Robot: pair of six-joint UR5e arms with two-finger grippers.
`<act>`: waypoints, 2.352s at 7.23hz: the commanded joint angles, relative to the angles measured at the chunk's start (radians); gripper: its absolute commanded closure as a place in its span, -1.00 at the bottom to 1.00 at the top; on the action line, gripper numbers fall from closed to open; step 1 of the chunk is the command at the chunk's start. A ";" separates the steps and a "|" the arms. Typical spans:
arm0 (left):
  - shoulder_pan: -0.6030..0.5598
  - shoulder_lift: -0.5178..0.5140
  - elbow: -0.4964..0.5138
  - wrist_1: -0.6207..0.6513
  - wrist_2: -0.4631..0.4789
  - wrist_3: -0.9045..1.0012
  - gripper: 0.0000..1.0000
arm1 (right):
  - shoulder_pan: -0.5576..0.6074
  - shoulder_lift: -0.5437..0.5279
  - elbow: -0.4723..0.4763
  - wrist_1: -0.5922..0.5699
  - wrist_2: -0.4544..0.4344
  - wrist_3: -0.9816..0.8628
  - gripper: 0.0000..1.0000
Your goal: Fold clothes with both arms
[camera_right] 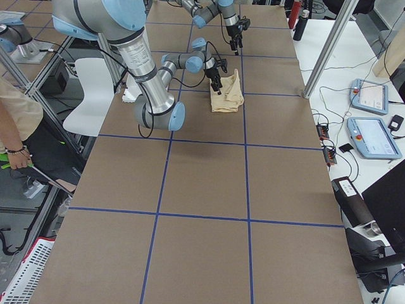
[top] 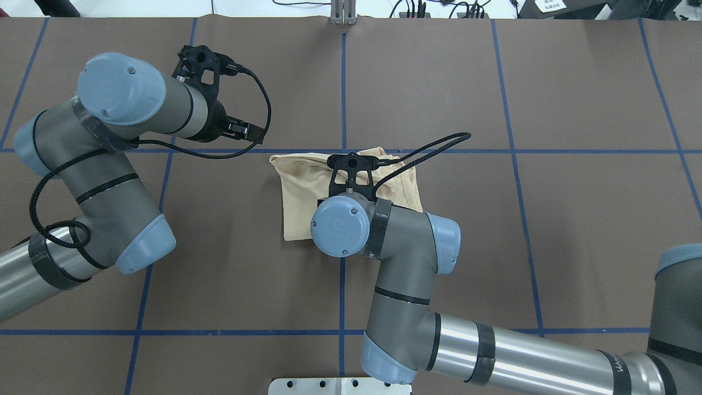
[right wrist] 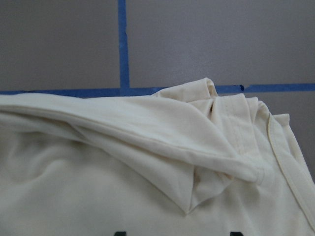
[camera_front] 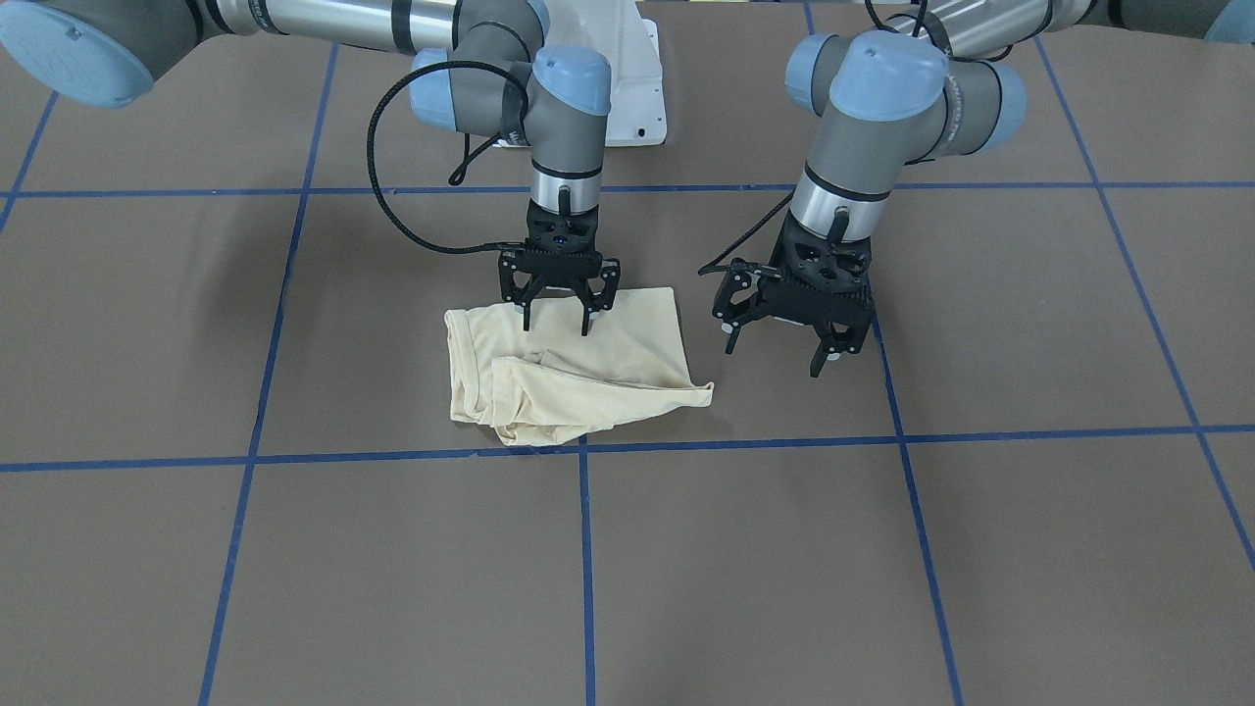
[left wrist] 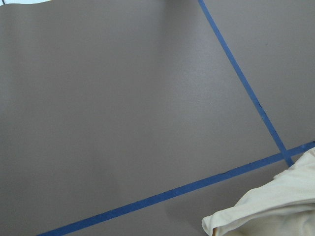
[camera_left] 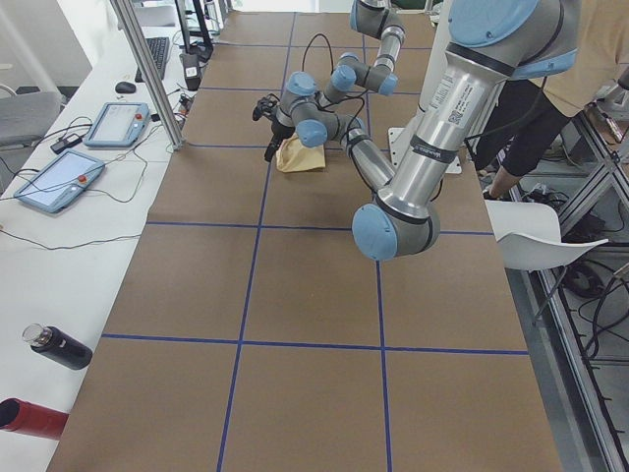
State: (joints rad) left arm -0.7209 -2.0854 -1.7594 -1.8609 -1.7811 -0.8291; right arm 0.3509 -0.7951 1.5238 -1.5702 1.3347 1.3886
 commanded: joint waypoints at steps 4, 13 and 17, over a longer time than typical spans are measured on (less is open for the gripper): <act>0.000 -0.001 -0.003 0.000 -0.001 -0.001 -1.00 | 0.130 0.106 -0.294 0.201 -0.026 -0.094 -0.45; -0.278 0.246 -0.324 0.224 -0.191 0.433 -1.00 | 0.550 -0.122 0.206 -0.033 0.613 -0.511 -0.99; -0.786 0.442 -0.128 0.227 -0.396 1.114 -1.00 | 0.905 -0.564 0.355 -0.082 0.952 -1.105 -0.99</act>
State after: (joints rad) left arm -1.3780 -1.6835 -1.9848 -1.6399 -2.1532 0.0621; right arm 1.1602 -1.2227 1.8677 -1.6547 2.2141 0.4430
